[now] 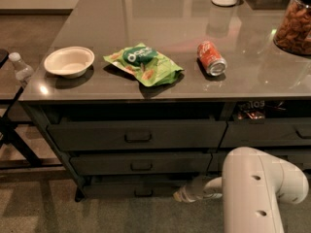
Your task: Close bottom drawer
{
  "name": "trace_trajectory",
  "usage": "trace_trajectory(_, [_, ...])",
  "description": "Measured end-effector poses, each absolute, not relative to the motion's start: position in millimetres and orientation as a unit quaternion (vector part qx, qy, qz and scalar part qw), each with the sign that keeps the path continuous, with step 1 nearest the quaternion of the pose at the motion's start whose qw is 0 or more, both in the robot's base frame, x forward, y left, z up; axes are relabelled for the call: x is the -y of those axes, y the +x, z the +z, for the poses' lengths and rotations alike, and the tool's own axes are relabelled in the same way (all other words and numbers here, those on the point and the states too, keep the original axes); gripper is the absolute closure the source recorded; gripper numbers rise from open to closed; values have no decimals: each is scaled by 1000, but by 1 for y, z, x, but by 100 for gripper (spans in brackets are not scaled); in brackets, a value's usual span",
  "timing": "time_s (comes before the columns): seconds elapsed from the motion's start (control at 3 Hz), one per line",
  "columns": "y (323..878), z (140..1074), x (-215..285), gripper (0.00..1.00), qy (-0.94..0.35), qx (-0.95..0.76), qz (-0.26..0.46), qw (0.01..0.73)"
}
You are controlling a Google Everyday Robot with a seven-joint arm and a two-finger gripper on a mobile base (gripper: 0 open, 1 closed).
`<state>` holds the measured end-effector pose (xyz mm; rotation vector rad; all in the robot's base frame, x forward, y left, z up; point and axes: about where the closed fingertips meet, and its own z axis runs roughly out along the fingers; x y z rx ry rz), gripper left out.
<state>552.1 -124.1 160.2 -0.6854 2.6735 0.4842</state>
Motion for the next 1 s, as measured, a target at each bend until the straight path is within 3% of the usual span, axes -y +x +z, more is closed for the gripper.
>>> trace_trajectory(0.33, [575, 162, 135, 100, -230, -944, 150, 183])
trace_trajectory(1.0, [564, 162, 138, 100, -224, -946, 161, 168])
